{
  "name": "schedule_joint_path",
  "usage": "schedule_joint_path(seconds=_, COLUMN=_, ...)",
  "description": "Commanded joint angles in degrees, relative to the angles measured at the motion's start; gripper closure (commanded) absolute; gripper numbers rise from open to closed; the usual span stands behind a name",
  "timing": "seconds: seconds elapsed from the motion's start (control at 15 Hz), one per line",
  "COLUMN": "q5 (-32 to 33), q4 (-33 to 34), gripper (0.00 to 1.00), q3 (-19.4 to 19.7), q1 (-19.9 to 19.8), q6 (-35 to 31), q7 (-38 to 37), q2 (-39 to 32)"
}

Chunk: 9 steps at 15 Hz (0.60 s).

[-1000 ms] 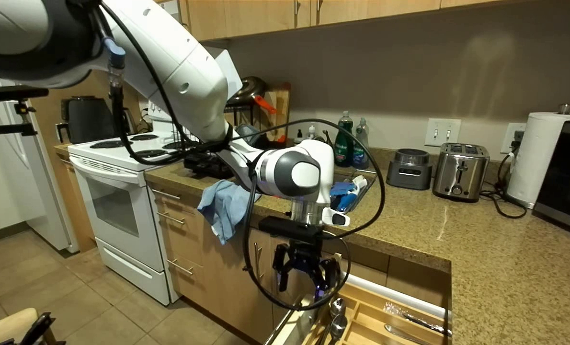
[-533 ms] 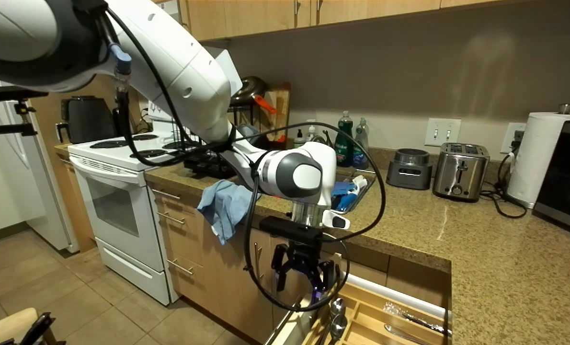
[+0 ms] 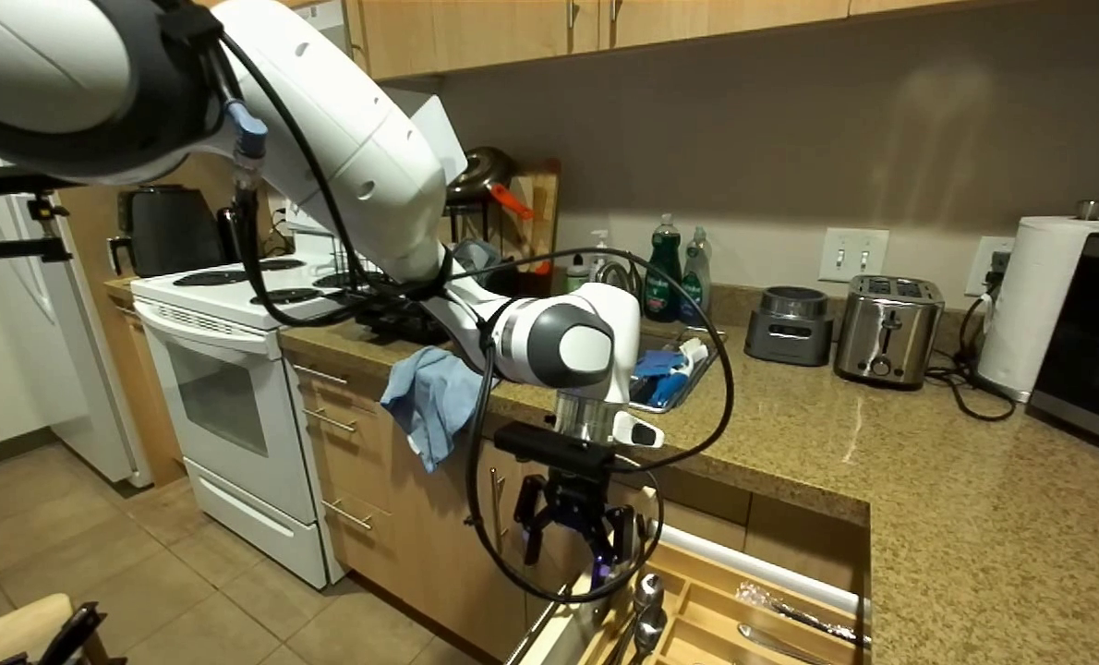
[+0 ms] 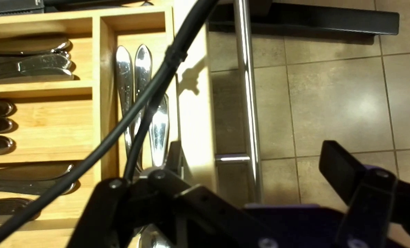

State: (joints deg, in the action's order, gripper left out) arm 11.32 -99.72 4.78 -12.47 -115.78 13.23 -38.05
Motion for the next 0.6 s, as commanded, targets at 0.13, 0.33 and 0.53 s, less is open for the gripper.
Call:
schedule_joint_path(seconds=0.13, q5=-0.95, q4=-1.35, gripper=0.0, q3=-1.12, q1=0.44, q6=0.35, q7=2.92, q2=1.19)
schedule_joint_path(seconds=0.33, q5=-0.98, q4=-1.81, gripper=0.0, q3=-1.79, q1=0.66, q6=0.31, q7=3.6, q2=1.55)
schedule_joint_path(seconds=0.53, q5=-0.84, q4=-2.27, gripper=0.0, q3=-2.04, q1=1.08, q6=0.16, q7=3.96, q2=1.83)
